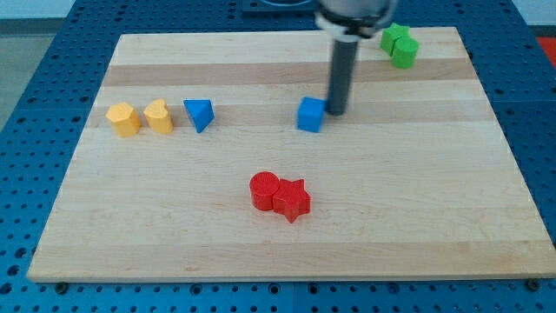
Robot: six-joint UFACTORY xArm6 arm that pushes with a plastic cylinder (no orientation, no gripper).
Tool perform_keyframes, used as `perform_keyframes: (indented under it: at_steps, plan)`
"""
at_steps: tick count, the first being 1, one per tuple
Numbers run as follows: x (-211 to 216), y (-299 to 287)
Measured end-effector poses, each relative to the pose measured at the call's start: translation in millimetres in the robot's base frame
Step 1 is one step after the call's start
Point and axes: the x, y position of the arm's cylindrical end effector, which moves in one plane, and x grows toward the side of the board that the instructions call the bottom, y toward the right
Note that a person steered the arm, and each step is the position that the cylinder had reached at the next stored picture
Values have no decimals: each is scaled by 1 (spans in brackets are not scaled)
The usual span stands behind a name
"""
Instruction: Slide the blue cube to the right of the blue triangle
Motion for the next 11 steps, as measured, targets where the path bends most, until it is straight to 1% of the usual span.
perform_keyframes:
  at_steps: [1, 2, 3, 4, 5, 6, 7, 8, 9, 10, 11]
  plan:
    - [0, -70]
    - [-10, -48]
    - [-7, 8]
    - [30, 12]
    - [67, -7]
    - [68, -47]
    - [51, -85]
    - [36, -105]
    - [39, -94]
    - [35, -47]
    - [0, -27]
